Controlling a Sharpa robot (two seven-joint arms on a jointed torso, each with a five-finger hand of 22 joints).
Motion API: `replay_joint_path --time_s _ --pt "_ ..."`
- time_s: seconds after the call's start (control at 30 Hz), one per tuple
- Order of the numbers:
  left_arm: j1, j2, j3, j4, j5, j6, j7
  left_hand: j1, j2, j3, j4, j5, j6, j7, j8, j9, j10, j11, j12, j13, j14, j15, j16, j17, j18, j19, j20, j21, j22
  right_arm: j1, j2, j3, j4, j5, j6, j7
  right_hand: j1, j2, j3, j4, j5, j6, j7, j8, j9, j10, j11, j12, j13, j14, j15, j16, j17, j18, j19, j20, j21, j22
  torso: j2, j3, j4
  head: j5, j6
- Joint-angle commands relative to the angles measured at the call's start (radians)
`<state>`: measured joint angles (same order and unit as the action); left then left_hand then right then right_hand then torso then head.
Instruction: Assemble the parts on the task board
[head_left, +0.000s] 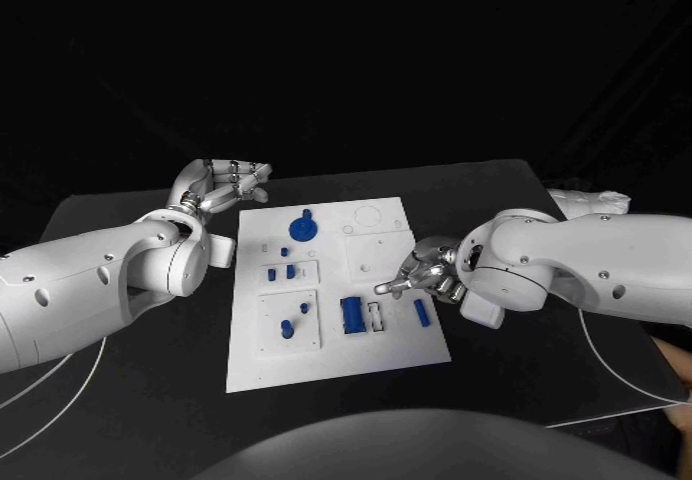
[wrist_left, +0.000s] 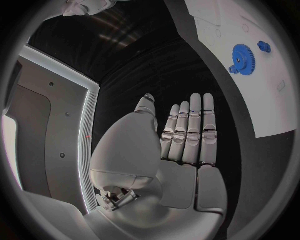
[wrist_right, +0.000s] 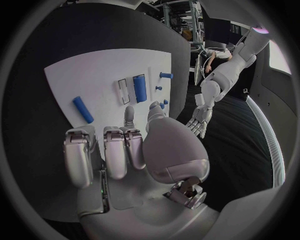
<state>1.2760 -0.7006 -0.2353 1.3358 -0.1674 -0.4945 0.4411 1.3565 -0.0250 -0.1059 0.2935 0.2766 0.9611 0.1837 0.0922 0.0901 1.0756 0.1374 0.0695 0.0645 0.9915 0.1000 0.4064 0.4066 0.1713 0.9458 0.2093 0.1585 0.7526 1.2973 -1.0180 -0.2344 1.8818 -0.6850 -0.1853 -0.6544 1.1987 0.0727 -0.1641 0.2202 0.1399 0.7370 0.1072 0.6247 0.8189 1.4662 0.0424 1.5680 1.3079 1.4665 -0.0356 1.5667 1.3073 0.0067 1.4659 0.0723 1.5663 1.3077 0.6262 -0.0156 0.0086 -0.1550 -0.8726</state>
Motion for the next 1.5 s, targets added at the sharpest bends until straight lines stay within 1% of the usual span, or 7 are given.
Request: replay_joint_path --time_s 0.03,0.27,0.33,0.5,0.83,1.0,1.5 --pt "0.001 0.001 0.001 0.002 -0.004 0.013 0.005 0.001 0.012 -0.007 -0.001 0.005 -0.008 -0.001 0.006 0.002 -0.005 0.001 0.002 0.001 -0.005 0.000 -0.002 -0.002 0.011 0.006 0.004 -0.005 -0.002 0.002 -0.038 -0.002 0.021 -0.160 -0.014 -0.013 0.003 -0.007 0.000 -0.007 0.018 0.009 0.013 -0.050 -0.047 0.105 0.012 0.003 0.263 0.104 0.014 0.004 0.264 -0.007 0.105 0.013 0.004 0.263 0.000 0.0007 -0.0010 -0.017 0.000" --pt "0.001 0.000 0.001 0.002 -0.004 0.011 0.004 0.001 0.012 -0.007 -0.001 0.005 -0.008 -0.001 0.006 0.002 -0.005 0.001 0.002 0.001 -0.005 0.000 -0.002 -0.002 0.011 0.006 0.004 -0.005 -0.002 -0.013 -0.122 -0.002 0.056 -0.303 0.037 -0.077 0.002 -0.015 0.009 -0.017 0.050 0.005 0.042 -0.165 -0.159 0.105 0.038 0.003 0.263 0.104 0.037 0.004 0.264 -0.007 0.105 0.036 0.004 0.263 0.000 0.0011 0.0001 -0.051 0.000" --pt "0.001 0.001 0.001 0.002 -0.004 0.011 0.003 0.001 0.012 -0.007 -0.001 0.005 -0.008 -0.001 0.006 0.002 -0.005 0.001 0.002 0.001 -0.005 0.000 -0.002 -0.002 0.011 0.006 0.004 -0.005 -0.002 -0.018 -0.137 -0.002 0.061 -0.322 0.050 -0.090 0.004 -0.017 0.015 -0.020 0.060 0.009 0.045 -0.184 -0.182 0.105 0.043 0.003 0.263 0.104 0.041 0.004 0.264 -0.007 0.105 0.040 0.004 0.263 0.000 0.0017 -0.0004 -0.056 0.000" --pt "0.001 0.004 0.001 0.000 -0.004 0.012 0.003 0.001 0.012 -0.007 -0.001 0.005 -0.008 -0.001 0.006 0.002 -0.005 0.001 0.002 0.001 -0.005 0.000 -0.002 -0.002 0.011 0.006 0.004 -0.005 -0.002 -0.033 -0.152 -0.002 0.065 -0.348 0.068 -0.108 0.006 -0.021 0.023 -0.027 0.073 0.013 0.050 -0.206 -0.208 0.105 0.047 0.003 0.263 0.104 0.045 0.004 0.264 -0.007 0.105 0.045 0.004 0.263 0.000 0.0012 -0.0012 -0.063 0.000" --pt "0.001 0.001 0.001 0.002 -0.004 0.014 0.003 0.001 0.012 -0.007 -0.001 0.005 -0.008 -0.001 0.006 0.002 -0.005 0.001 0.002 0.001 -0.005 0.000 -0.002 -0.002 0.011 0.006 0.004 -0.005 -0.002 -0.080 -0.126 -0.002 0.041 -0.431 0.072 -0.118 0.015 -0.032 0.041 -0.043 0.108 0.014 0.051 -0.219 -0.230 0.105 0.049 0.003 0.263 0.104 0.048 0.004 0.264 -0.007 0.105 0.049 0.004 0.263 0.002 0.0030 0.0016 -0.060 0.000" --pt "0.001 -0.002 0.001 0.002 -0.004 0.013 0.002 0.001 0.012 -0.007 -0.001 0.005 -0.008 -0.001 0.006 0.002 -0.005 0.001 0.002 0.001 -0.005 0.000 -0.002 -0.002 0.011 0.006 0.004 -0.005 -0.002 -0.097 -0.105 -0.002 0.026 -0.456 0.073 -0.116 0.025 -0.037 0.052 -0.054 0.113 0.014 0.051 -0.219 -0.235 0.105 0.049 0.003 0.263 0.104 0.048 0.004 0.264 -0.007 0.105 0.050 0.004 0.263 0.001 0.0023 -0.0007 -0.056 0.000" --pt "0.001 -0.003 0.001 0.003 -0.005 0.015 0.002 0.002 0.013 -0.009 -0.001 0.006 -0.008 -0.001 0.007 0.002 -0.005 0.001 0.003 0.001 -0.006 0.000 -0.001 -0.002 0.011 0.006 0.004 -0.006 -0.003 -0.114 -0.063 -0.002 -0.010 -0.496 0.094 -0.121 0.039 -0.026 0.082 -0.069 0.114 0.032 0.050 -0.214 -0.244 0.105 0.048 0.003 0.263 0.104 0.048 0.004 0.264 -0.007 0.105 0.050 0.004 0.263 0.001 0.0017 0.0013 -0.053 0.000"
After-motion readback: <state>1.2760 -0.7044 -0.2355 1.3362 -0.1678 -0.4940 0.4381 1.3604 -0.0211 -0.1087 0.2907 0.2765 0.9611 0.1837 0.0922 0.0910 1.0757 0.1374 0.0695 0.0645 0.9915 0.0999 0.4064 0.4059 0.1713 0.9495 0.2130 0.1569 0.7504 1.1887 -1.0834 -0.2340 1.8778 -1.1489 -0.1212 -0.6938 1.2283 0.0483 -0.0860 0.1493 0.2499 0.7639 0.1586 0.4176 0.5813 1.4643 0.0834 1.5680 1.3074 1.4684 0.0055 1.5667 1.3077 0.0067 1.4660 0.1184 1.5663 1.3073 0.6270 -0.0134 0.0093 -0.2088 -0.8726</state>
